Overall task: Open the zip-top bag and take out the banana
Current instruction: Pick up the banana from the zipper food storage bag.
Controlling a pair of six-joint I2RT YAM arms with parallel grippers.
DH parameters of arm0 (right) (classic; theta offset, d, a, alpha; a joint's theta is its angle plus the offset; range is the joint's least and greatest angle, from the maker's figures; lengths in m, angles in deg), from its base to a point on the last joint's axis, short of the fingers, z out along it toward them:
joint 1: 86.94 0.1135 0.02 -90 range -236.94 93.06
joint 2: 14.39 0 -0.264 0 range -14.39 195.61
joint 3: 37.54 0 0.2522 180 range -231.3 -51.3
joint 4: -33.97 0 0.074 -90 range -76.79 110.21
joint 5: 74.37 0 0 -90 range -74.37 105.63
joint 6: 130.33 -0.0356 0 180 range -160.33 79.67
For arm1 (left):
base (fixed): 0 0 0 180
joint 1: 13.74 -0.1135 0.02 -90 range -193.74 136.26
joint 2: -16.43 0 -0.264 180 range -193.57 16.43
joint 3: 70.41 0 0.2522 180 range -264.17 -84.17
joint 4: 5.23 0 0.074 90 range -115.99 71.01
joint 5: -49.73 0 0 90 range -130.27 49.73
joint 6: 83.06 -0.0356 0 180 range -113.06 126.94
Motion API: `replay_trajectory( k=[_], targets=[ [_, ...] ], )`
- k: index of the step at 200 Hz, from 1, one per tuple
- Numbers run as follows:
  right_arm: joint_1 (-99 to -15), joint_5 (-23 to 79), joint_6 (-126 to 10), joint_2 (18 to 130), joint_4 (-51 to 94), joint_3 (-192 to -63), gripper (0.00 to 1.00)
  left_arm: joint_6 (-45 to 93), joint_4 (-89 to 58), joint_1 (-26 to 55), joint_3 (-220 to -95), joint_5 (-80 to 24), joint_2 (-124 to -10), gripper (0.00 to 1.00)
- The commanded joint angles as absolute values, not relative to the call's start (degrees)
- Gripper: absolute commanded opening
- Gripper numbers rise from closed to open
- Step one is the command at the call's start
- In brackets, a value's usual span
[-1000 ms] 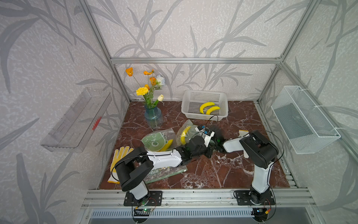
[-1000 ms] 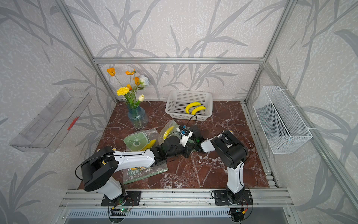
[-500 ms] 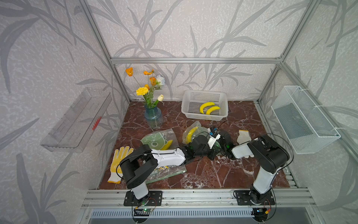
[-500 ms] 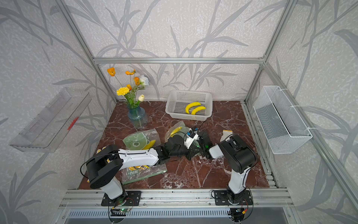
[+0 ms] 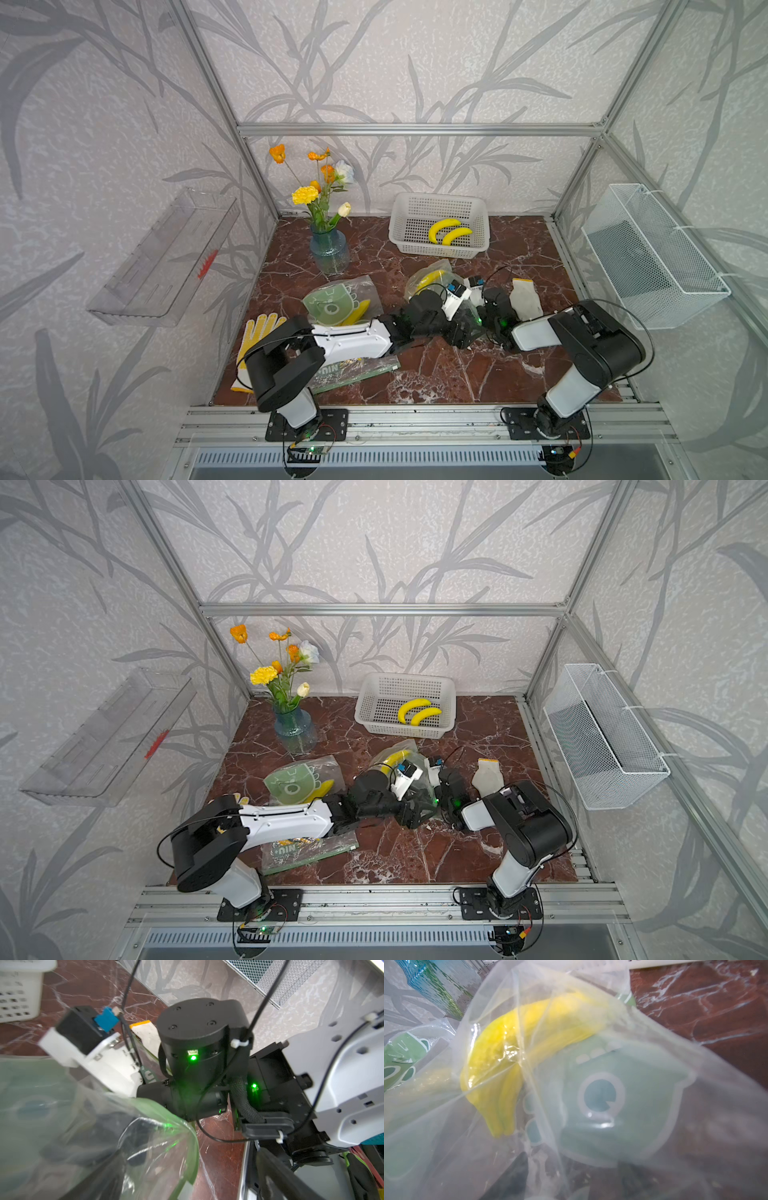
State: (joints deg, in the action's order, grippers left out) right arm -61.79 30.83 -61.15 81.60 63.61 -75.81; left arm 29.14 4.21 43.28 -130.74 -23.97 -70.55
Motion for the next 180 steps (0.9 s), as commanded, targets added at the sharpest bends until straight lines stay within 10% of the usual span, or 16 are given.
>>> replay_trajectory(
  k=[1,28,67,180],
  targets=[
    [-61.8,33.5,-60.8,81.9,63.3,-77.7,0.67,26.2,-2.6,43.5,-128.2,-39.4,-60.1,0.99],
    [-61.8,35.6,-60.1,81.8,64.3,-77.9,0.67,27.2,-12.2,39.3,-128.4,-53.3,-55.7,0.92],
    [-61.8,40.8,-58.4,82.6,66.6,-78.4,0.68,38.4,-18.4,22.5,-133.7,-41.1,-65.1,0.67],
    [-61.7,42.5,-57.4,85.2,68.1,-79.7,0.68,40.6,-16.8,14.0,-144.1,-26.5,-85.8,0.50]
  ],
)
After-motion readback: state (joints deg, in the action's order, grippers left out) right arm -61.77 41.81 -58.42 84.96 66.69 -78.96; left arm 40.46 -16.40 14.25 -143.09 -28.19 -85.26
